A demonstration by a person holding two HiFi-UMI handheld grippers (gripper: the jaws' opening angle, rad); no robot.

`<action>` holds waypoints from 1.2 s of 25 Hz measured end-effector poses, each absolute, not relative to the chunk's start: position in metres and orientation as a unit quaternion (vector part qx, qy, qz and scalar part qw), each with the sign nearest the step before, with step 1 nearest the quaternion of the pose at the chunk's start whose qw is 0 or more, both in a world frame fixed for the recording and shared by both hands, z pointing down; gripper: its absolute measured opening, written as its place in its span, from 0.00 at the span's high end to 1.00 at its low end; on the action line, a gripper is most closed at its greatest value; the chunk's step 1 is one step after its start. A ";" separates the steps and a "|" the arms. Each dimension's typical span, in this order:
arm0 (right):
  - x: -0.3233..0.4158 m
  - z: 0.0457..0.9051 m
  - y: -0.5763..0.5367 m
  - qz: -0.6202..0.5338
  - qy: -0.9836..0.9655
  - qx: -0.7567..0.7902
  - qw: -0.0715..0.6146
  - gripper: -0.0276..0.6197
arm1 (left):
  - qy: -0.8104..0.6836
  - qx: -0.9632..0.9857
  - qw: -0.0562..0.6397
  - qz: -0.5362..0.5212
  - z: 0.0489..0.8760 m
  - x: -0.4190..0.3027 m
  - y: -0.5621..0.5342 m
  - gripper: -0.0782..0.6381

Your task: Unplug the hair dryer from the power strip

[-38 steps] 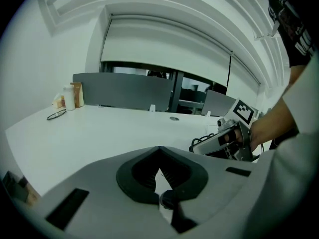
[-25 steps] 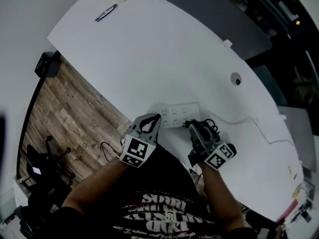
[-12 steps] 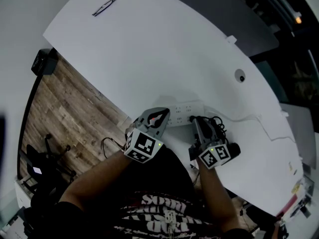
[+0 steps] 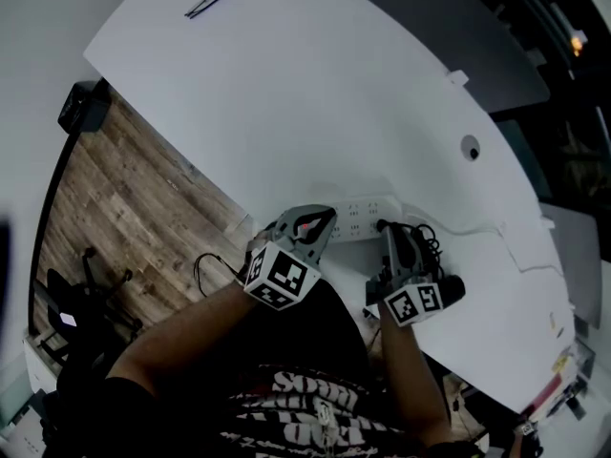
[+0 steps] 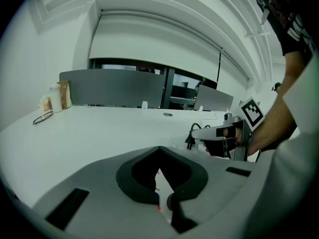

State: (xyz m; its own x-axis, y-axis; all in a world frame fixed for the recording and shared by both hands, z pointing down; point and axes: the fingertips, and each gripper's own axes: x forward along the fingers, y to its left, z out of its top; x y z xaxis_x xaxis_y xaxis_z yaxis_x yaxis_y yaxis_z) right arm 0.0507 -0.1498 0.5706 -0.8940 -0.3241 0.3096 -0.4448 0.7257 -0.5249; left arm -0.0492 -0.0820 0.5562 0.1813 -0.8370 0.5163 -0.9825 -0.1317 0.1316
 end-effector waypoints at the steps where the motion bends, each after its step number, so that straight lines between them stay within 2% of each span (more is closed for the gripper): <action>1: 0.051 0.570 -0.149 0.290 -0.927 0.211 0.105 0.82 | -0.616 0.738 0.224 0.161 0.556 -0.048 -0.083 0.86; 5: 0.051 0.570 -0.142 0.187 -0.944 0.228 0.147 0.80 | -0.602 0.749 0.225 0.165 0.562 -0.040 -0.087 0.86; 14: 0.033 0.570 -0.126 0.033 -0.940 0.266 0.210 0.80 | -0.551 0.776 0.244 0.189 0.586 -0.015 -0.084 0.86; 18: 0.028 0.574 -0.129 0.043 -0.929 0.285 0.232 0.80 | -0.525 0.785 0.239 0.225 0.596 -0.004 -0.079 0.86; 24: 0.005 0.579 -0.132 -0.001 -0.908 0.261 0.327 0.79 | -0.509 0.788 0.238 0.251 0.601 0.003 -0.075 0.86; 26: 0.000 0.582 -0.130 0.003 -0.910 0.256 0.326 0.79 | -0.511 0.784 0.246 0.251 0.603 0.001 -0.076 0.86; 30: 0.011 0.581 -0.129 0.030 -0.922 0.261 0.283 0.79 | -0.508 0.782 0.248 0.263 0.607 0.002 -0.077 0.86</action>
State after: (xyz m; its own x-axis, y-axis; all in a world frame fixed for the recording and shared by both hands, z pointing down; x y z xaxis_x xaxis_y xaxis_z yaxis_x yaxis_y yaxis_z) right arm 0.0111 -0.1287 0.5807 -0.7032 -0.4643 0.5386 -0.4984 0.8620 0.0924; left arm 0.0022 -0.0768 0.6069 0.3452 -0.6635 0.6637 -0.9250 -0.3601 0.1211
